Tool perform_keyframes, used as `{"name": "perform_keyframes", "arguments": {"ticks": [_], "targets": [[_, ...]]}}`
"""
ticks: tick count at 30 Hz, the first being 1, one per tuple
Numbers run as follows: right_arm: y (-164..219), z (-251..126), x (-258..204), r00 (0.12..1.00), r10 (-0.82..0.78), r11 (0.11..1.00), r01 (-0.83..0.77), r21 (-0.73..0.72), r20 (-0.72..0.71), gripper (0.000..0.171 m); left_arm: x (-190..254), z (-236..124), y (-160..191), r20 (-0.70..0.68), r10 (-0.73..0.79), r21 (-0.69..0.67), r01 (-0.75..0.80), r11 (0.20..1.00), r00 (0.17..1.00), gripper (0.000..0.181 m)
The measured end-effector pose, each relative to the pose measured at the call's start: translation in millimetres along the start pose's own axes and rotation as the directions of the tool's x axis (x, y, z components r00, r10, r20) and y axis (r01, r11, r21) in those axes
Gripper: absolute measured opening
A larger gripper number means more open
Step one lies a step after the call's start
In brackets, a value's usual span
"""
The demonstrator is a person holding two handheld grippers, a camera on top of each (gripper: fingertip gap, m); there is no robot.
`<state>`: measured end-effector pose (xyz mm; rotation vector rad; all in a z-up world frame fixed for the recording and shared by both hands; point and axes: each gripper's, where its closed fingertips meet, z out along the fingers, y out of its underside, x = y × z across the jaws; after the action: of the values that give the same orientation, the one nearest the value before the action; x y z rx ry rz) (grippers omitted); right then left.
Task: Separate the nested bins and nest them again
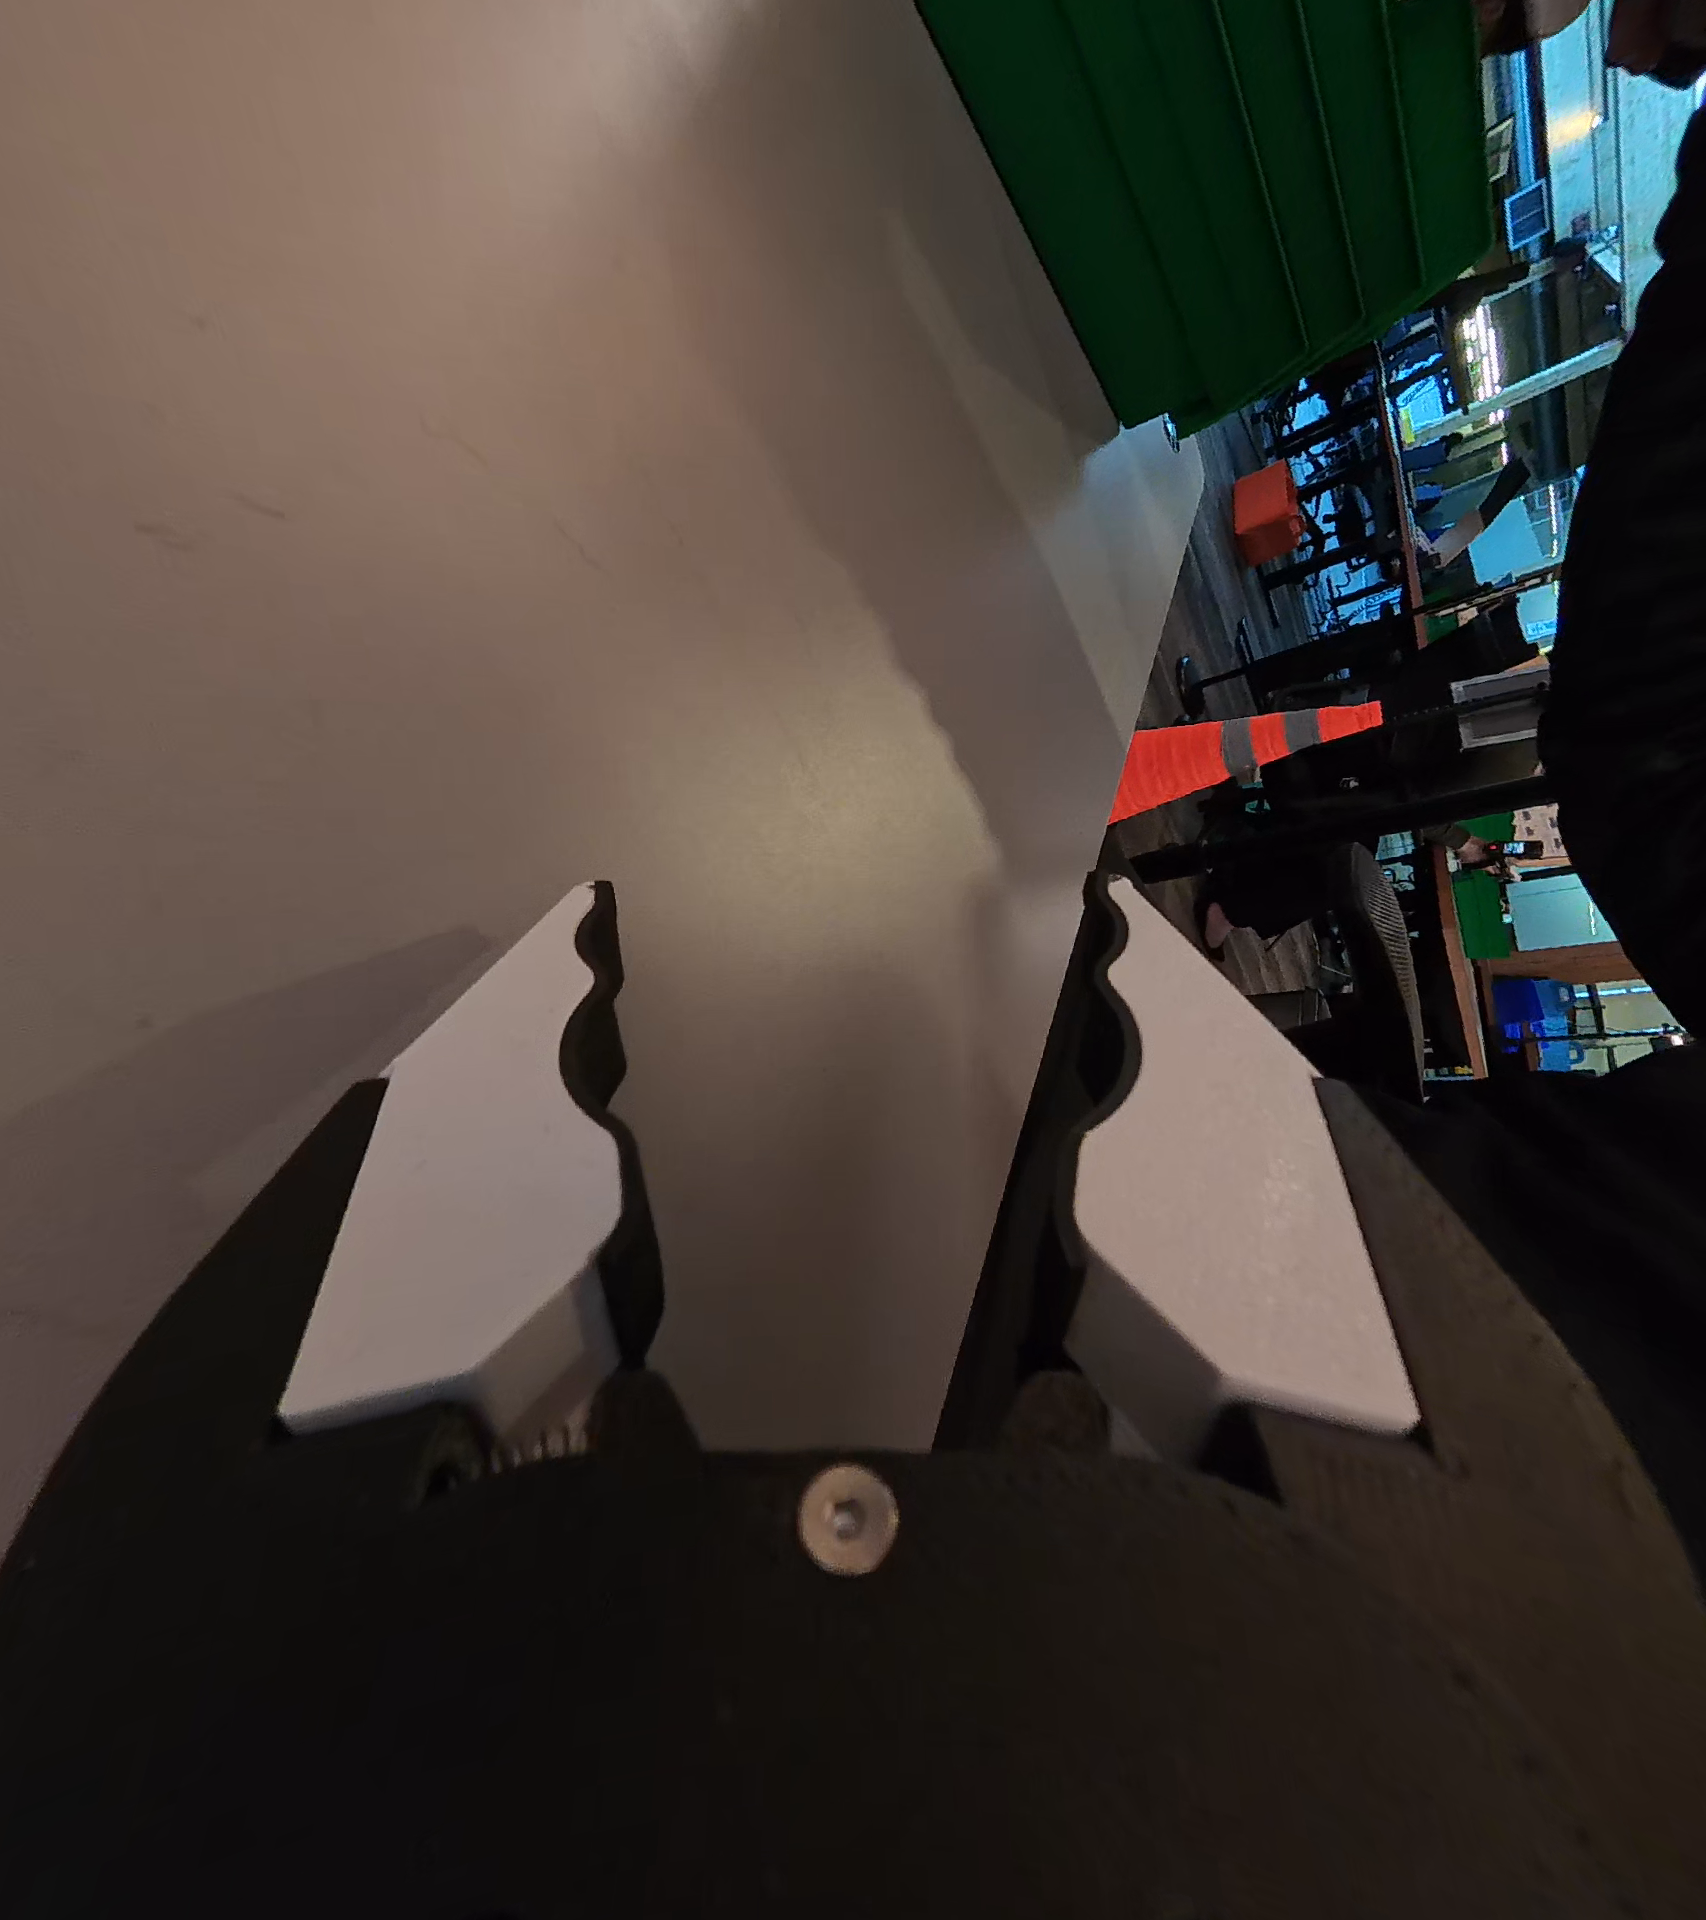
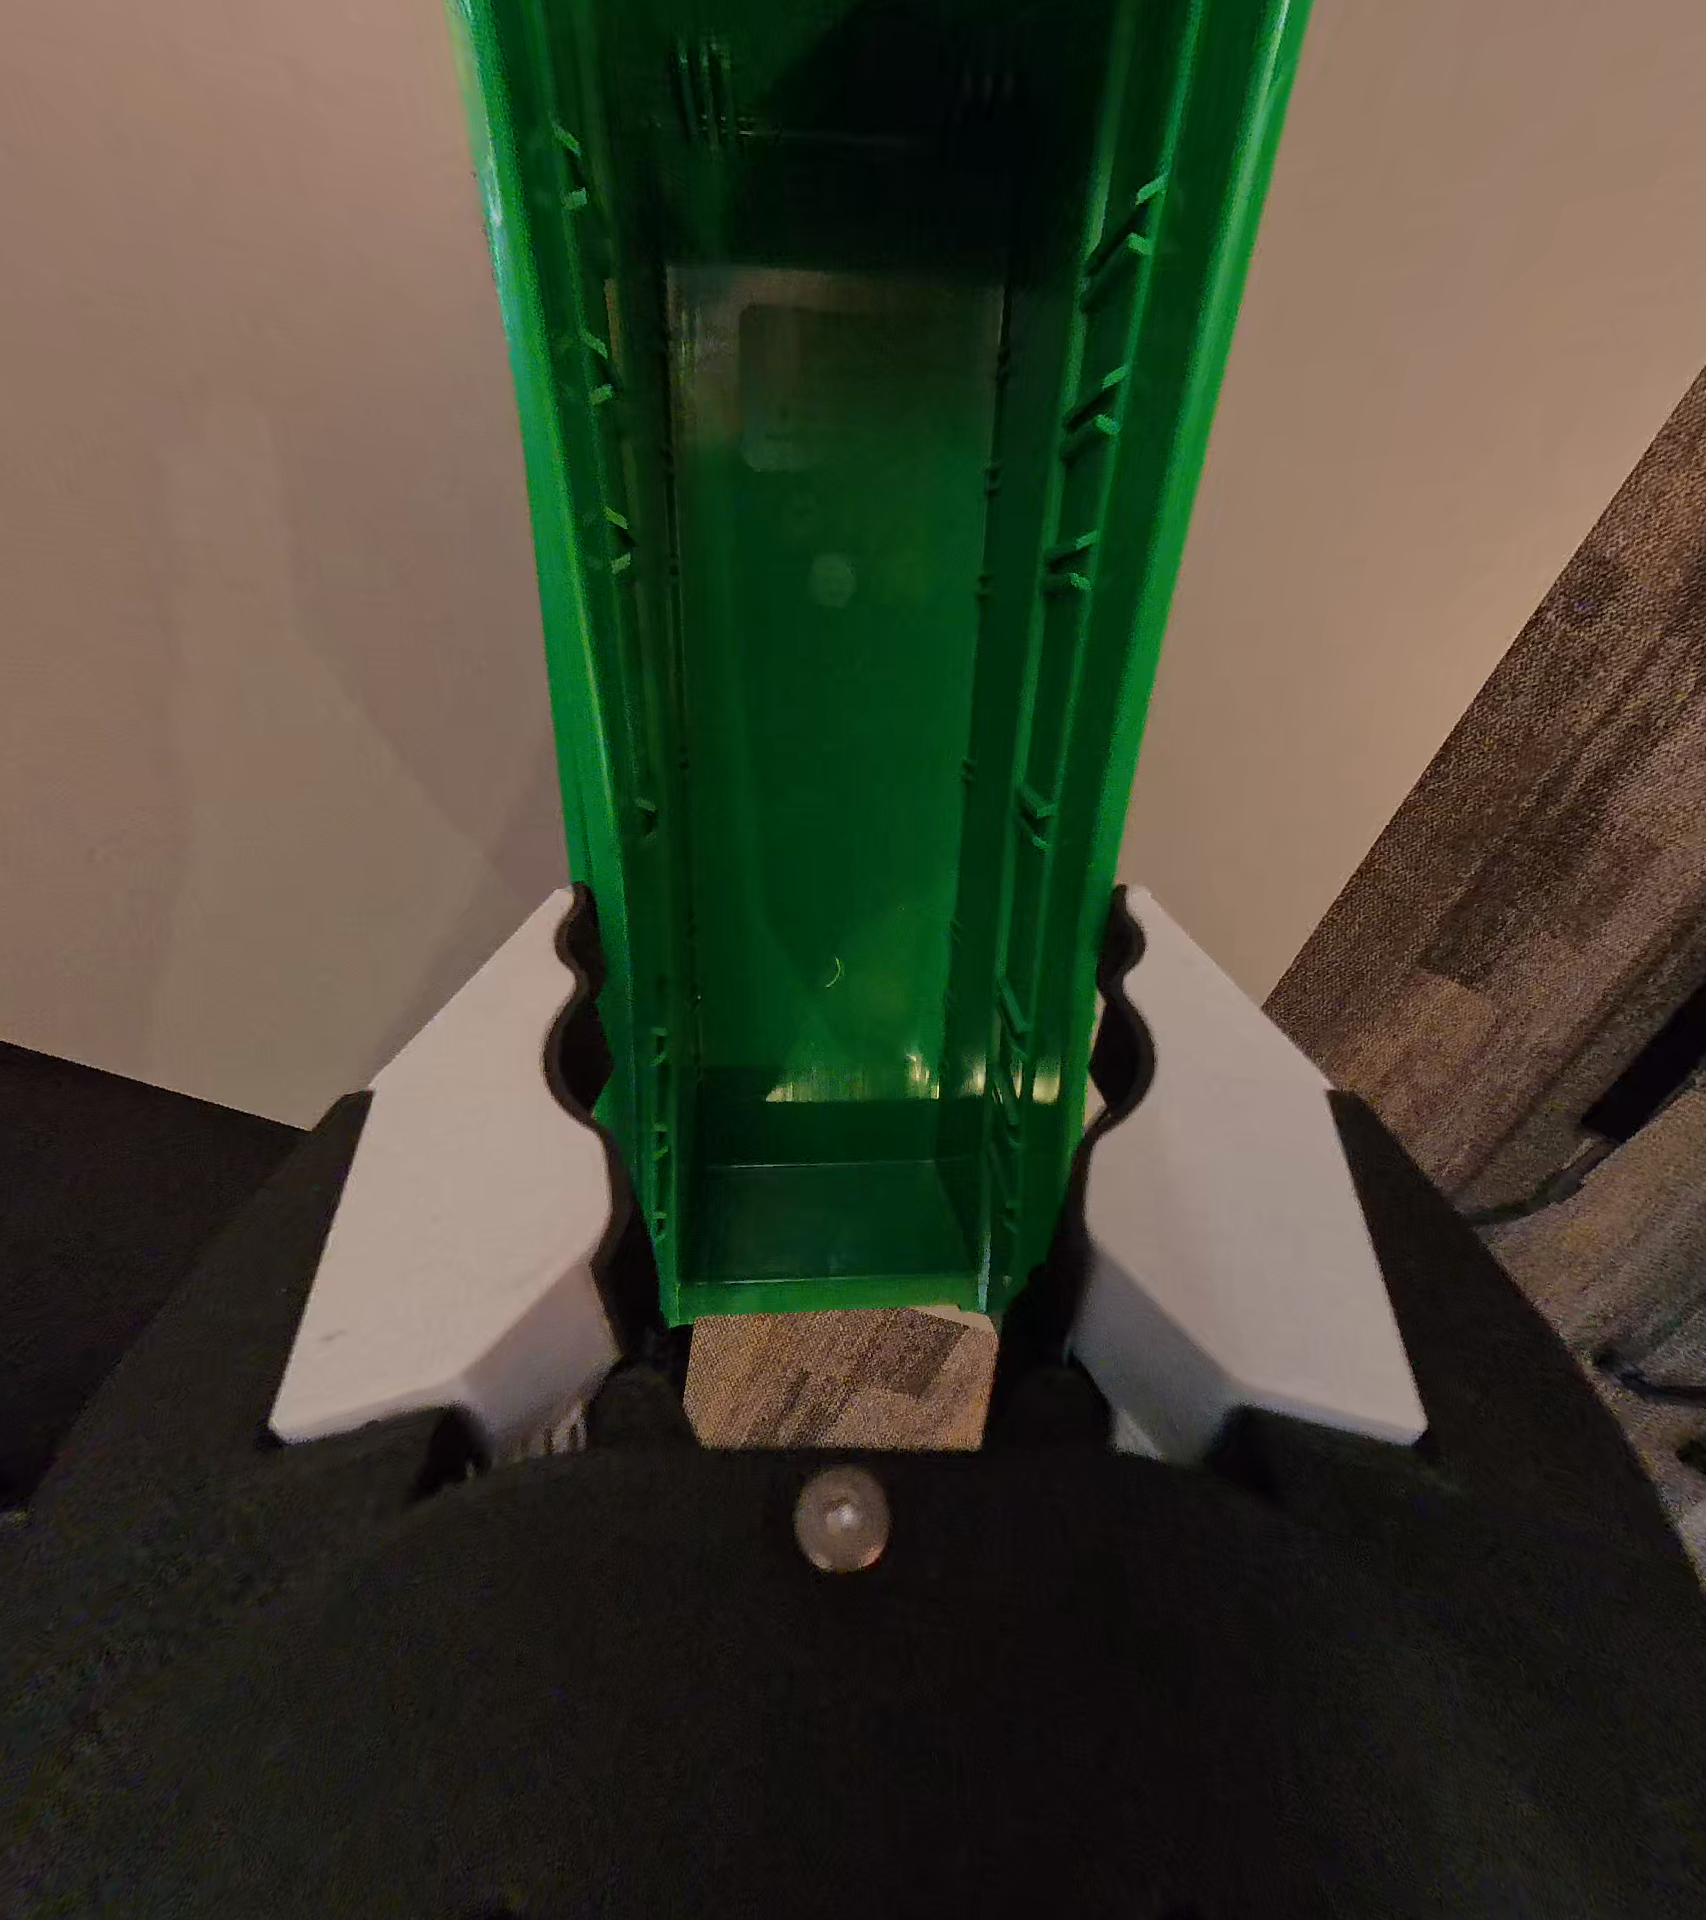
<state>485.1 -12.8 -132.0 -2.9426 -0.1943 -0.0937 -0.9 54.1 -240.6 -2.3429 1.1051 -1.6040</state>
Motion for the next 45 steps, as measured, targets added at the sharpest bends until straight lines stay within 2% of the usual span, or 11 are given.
{"name": "perform_keyframes", "arguments": {"ticks": [6,13,18,33,39,42,45], "targets": [[-4.6,-7.8,1.4,1.000,0.018,0.999,-0.018,0.033,0.001,0.090,-1.3,1.9,2.1,0.003,-0.001,-0.010,0.001,1.000,1.000,0.087],[-18.9,-41.2,2.1,1.000,0.015,0.996,-0.013,0.089,-0.022,0.089,2.0,1.3,-0.6,-0.003,0.005,-0.003,-0.005,1.000,1.000,0.087],[-20.7,-48.3,0.6,0.999,0.024,0.993,-0.021,0.115,-0.027,0.088,4.4,-0.6,-0.9,-0.003,0.011,0.001,-0.011,1.000,1.000,0.087],[-43.9,-103.5,-8.1,0.999,0.049,0.947,-0.045,0.319,-0.004,0.086,6.5,1.9,-1.4,-0.008,0.013,0.000,-0.013,1.000,1.000,0.087],[-62.9,-128.0,-56.2,0.999,-0.026,0.925,0.015,0.380,0.023,0.087,5.9,2.2,-2.0,-0.008,0.012,0.002,-0.012,1.000,1.000,0.087],[-71.6,-123.4,-90.7,0.996,-0.064,0.921,0.034,0.389,0.065,0.088,6.3,2.0,-1.8,-0.008,0.014,0.000,-0.014,1.000,1.000,0.087],[-77.0,-102.6,-122.5,0.991,-0.089,0.924,0.044,0.379,0.102,0.088,6.2,-0.1,-2.3,-0.009,0.014,0.006,-0.014,1.000,1.000,0.087]]}}
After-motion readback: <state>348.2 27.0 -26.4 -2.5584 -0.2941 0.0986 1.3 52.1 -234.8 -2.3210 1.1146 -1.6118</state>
